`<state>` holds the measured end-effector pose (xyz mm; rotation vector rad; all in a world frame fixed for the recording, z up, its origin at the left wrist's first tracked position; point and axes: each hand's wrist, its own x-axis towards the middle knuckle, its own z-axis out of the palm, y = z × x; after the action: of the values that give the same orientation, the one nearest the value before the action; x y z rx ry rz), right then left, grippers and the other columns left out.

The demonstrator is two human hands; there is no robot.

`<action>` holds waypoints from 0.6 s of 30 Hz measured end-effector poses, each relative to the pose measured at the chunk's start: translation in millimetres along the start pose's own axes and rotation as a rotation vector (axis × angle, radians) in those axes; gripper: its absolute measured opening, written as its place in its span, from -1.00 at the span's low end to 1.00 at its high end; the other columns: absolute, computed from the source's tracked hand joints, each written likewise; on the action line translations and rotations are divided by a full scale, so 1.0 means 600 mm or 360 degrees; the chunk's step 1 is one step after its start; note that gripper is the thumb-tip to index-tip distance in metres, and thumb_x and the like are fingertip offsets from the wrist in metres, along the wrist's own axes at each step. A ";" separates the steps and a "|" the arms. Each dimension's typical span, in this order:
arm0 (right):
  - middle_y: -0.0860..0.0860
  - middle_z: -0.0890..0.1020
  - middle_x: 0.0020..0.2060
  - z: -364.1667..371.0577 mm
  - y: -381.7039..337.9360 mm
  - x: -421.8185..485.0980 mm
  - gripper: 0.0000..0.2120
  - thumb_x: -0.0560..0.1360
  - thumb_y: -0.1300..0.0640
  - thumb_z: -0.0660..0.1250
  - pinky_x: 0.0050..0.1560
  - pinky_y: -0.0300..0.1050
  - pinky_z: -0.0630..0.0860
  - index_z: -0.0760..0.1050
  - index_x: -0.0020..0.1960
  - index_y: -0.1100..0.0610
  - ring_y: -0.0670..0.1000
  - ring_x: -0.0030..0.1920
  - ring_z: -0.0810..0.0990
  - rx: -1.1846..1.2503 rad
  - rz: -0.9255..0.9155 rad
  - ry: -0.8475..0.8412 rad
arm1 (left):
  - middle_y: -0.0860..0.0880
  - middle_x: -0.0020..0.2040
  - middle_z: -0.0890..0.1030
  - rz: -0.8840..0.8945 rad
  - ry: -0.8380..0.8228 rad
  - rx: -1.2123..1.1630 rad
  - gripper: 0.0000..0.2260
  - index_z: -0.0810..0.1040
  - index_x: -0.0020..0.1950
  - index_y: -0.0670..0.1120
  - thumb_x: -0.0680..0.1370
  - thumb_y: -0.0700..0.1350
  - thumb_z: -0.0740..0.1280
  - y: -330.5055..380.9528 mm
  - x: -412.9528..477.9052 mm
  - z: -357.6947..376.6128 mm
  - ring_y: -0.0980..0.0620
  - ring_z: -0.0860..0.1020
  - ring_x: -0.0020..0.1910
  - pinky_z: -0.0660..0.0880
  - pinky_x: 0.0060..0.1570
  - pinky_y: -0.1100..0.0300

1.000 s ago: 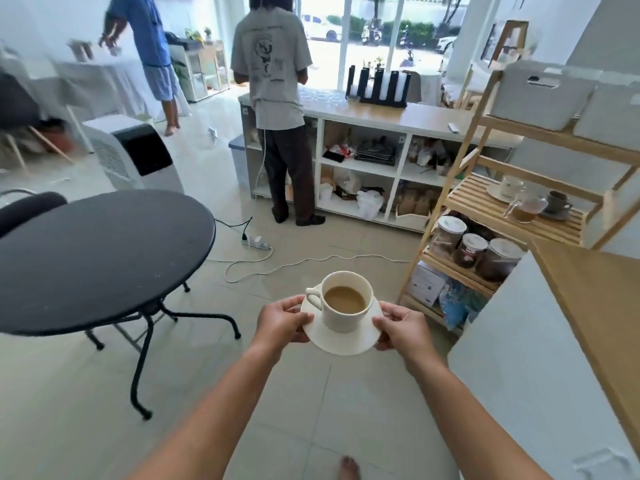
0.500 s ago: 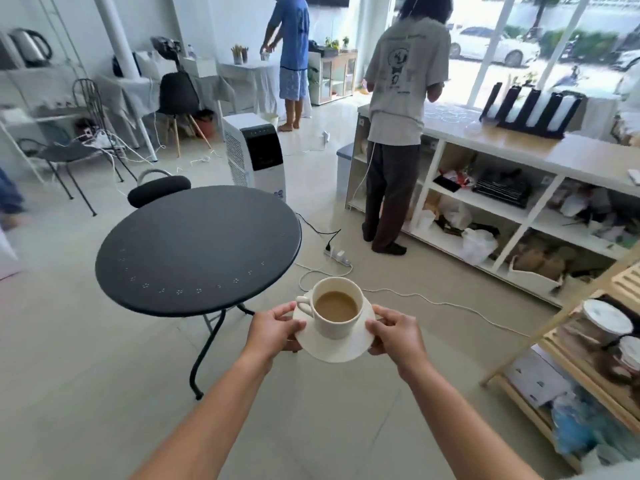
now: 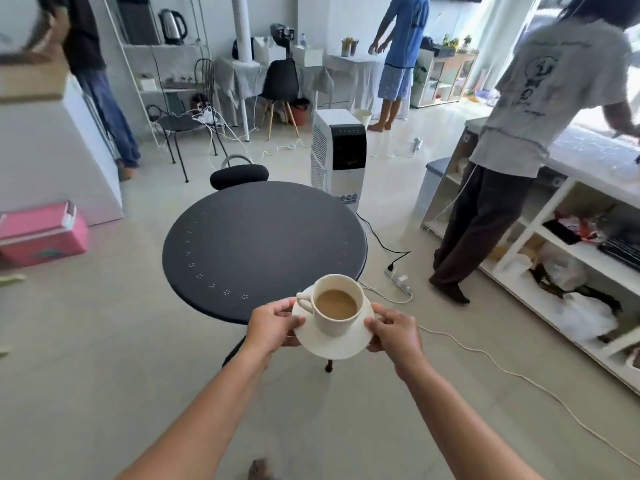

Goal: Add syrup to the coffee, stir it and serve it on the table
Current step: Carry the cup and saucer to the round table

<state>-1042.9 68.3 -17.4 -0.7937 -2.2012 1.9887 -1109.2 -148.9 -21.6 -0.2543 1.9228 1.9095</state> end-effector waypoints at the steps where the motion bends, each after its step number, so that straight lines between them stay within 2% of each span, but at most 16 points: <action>1: 0.09 0.55 -0.39 0.010 -0.004 0.015 -0.65 0.45 0.36 0.35 -0.42 -0.15 0.56 0.64 -0.05 -0.10 -0.03 -0.46 0.51 -0.0008 0.0001 -0.0012 | -0.12 -0.08 0.74 -0.0006 0.0018 -0.0012 -0.66 0.65 0.24 -0.14 0.51 -0.39 0.40 0.003 0.014 -0.006 0.04 0.71 -0.29 0.62 -0.38 0.18; 4: 0.09 0.59 -0.38 0.051 -0.016 0.072 -0.66 0.45 0.35 0.35 -0.37 -0.12 0.56 0.64 -0.03 -0.10 0.00 -0.43 0.52 -0.0016 0.0023 -0.0046 | -0.11 -0.09 0.74 -0.0007 0.0054 -0.0035 -0.65 0.65 0.24 -0.13 0.50 -0.39 0.40 0.015 0.069 -0.032 0.04 0.72 -0.25 0.65 -0.34 0.13; 7: 0.03 0.59 -0.42 0.091 -0.033 0.127 -0.66 0.45 0.34 0.33 -0.37 -0.12 0.55 0.67 -0.03 -0.08 -0.01 -0.45 0.51 -0.0062 0.0013 -0.0090 | -0.19 0.00 0.74 -0.0035 0.0081 -0.0099 -0.65 0.65 0.24 -0.14 0.50 -0.40 0.39 0.033 0.127 -0.057 -0.13 0.73 -0.07 0.69 -0.13 -0.10; 10: -0.04 0.61 -0.45 0.138 -0.058 0.186 -0.66 0.45 0.35 0.32 -0.39 -0.14 0.57 0.69 -0.02 -0.05 -0.04 -0.46 0.55 -0.0081 0.0015 -0.0116 | -0.15 -0.04 0.75 -0.0022 0.0138 -0.0082 -0.67 0.68 0.20 -0.10 0.50 -0.38 0.39 0.059 0.188 -0.089 -0.10 0.73 -0.08 0.68 -0.23 0.02; 14: 0.01 0.64 -0.41 0.202 -0.088 0.257 -0.62 0.45 0.34 0.33 -0.36 -0.11 0.60 0.68 -0.14 -0.16 -0.02 -0.41 0.59 -0.0107 0.0023 -0.0098 | -0.14 -0.04 0.75 -0.0009 0.0174 -0.0046 -0.68 0.68 0.20 -0.08 0.51 -0.36 0.39 0.094 0.263 -0.132 -0.13 0.73 -0.04 0.70 -0.17 -0.05; 18: -0.01 0.64 -0.43 0.255 -0.111 0.317 -0.66 0.46 0.33 0.34 -0.40 -0.15 0.59 0.67 -0.01 -0.10 -0.06 -0.46 0.59 -0.0139 0.0011 -0.0109 | -0.16 -0.03 0.74 -0.0005 0.0211 -0.0014 -0.67 0.68 0.21 -0.08 0.52 -0.36 0.39 0.122 0.326 -0.168 -0.13 0.73 -0.04 0.70 -0.12 -0.09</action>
<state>-1287.6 6.4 -32.5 -0.7549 -2.3409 1.9636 -1331.3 -214.0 -38.7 -0.3950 1.9972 1.9434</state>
